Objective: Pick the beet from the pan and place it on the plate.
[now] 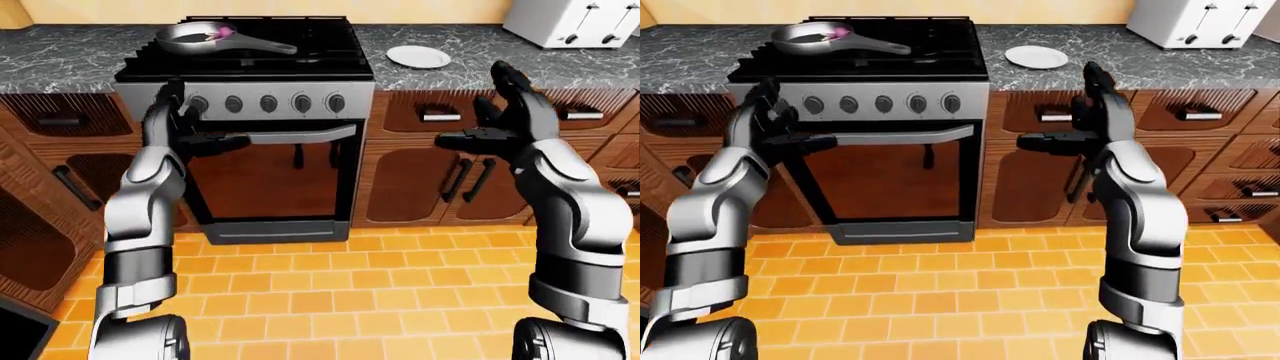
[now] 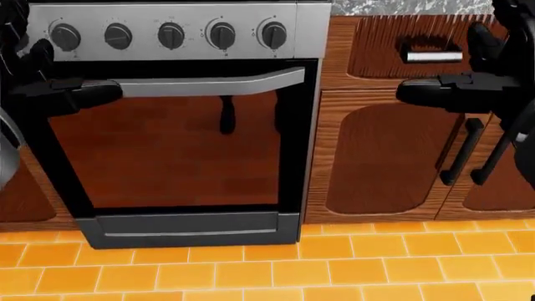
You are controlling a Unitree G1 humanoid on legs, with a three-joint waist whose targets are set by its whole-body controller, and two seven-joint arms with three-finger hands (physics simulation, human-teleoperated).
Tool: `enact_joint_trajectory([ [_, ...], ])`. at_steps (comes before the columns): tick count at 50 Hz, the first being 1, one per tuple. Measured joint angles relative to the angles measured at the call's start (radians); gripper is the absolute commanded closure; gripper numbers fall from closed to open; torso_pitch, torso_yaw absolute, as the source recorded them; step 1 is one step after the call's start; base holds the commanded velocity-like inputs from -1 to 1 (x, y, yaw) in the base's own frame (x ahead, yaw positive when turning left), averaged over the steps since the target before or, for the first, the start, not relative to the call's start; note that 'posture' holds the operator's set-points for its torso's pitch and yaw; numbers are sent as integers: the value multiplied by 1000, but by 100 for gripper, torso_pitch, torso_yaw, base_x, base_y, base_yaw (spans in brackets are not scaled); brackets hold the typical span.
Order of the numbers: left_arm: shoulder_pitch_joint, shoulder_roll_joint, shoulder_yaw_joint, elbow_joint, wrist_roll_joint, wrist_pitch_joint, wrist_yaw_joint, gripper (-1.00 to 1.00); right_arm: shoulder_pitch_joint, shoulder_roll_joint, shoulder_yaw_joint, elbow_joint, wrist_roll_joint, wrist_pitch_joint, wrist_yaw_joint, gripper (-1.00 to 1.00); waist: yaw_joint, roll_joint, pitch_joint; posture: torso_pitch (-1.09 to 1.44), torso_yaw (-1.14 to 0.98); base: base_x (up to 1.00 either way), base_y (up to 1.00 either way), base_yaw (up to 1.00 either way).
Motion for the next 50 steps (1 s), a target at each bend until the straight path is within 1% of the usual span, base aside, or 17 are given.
enact_joint_trajectory([
  [4, -46, 35, 6, 46, -8, 0, 6, -100, -30, -19, 1, 11, 31, 17, 2, -100, -1, 2, 1, 0, 0, 0, 0, 0],
  [9, -76, 48, 2, 65, -19, 9, 7, -100, -82, -58, 2, 45, 63, 41, 13, -100, 1, 2, 5, 0, 0, 0, 0, 0],
  [13, -127, 65, -3, 109, -27, 24, 5, -100, -133, -88, 0, 78, 81, 56, 19, -100, 0, -1, 10, 0, 0, 0, 0, 0],
  [20, -206, 89, -4, 167, -29, 13, 2, -100, -198, -127, 4, 152, 95, 50, 35, -100, 0, -2, 12, 0, 0, 0, 0, 0],
  [23, -235, 102, -1, 200, -30, 3, 8, -100, -235, -152, -4, 192, 102, 50, 34, -100, 0, -1, 14, 0, 0, 0, 0, 0],
  [28, -278, 121, 6, 228, -51, 13, 17, -100, -265, -177, -13, 214, 113, 40, 22, -100, 0, -2, 18, 0, 0, 0, 0, 0],
  [31, -285, 136, 1, 218, -59, 15, 13, -100, -282, -195, -20, 206, 134, 50, 11, -100, 0, -2, 19, 0, 0, 0, 0, 0],
  [42, -294, 167, 23, 106, -113, 90, 38, -100, -326, -276, -49, 109, 236, 132, -51, -100, 2, -4, 25, 0, 0, 0, 0, 0],
  [46, -304, 179, 26, 91, -134, 106, 51, -100, -332, -289, -48, 71, 276, 149, -72, -100, 1, -7, 26, 0, 0, 0, 0, 0],
  [50, -307, 187, 28, 77, -150, 115, 62, -100, -331, -291, -45, 83, 299, 143, -85, -100, 1, -7, 26, 0, 0, 0, 0, 0],
])
